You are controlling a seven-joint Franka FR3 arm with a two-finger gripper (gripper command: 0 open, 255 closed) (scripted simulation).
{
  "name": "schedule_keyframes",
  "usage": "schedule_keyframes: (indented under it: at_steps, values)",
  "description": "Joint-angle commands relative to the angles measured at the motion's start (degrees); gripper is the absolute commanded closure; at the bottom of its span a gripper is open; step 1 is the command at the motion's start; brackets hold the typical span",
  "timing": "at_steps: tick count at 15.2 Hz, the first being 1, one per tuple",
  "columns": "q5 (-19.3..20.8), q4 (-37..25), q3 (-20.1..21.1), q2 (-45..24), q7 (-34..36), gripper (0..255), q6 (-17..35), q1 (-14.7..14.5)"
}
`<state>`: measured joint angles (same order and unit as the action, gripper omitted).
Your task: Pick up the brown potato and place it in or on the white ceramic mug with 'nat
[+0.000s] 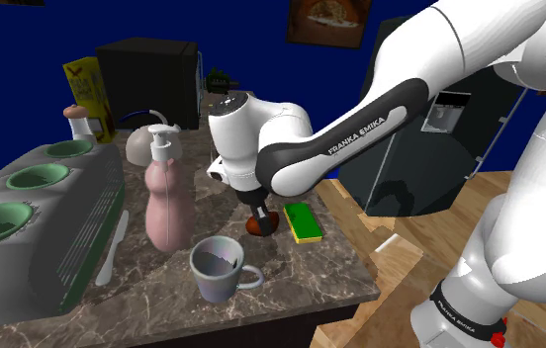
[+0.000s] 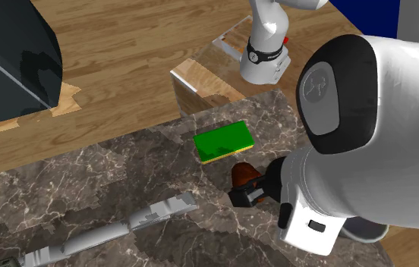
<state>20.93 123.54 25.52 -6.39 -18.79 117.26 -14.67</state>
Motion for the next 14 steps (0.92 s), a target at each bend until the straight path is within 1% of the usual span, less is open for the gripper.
schedule_keyframes:
  at_steps: [1, 6, 7, 14]
  values:
    - [0.13, 0.26, -0.06, -0.08, 0.06, 0, 0.36, 0.05]
    - [0.13, 0.25, -0.06, -0.08, 0.05, 0, 0.35, 0.05]
    - [0.13, 0.25, -0.06, -0.08, 0.05, 255, 0.35, 0.05]
    - [0.13, 0.26, -0.06, -0.08, 0.05, 255, 0.35, 0.05]
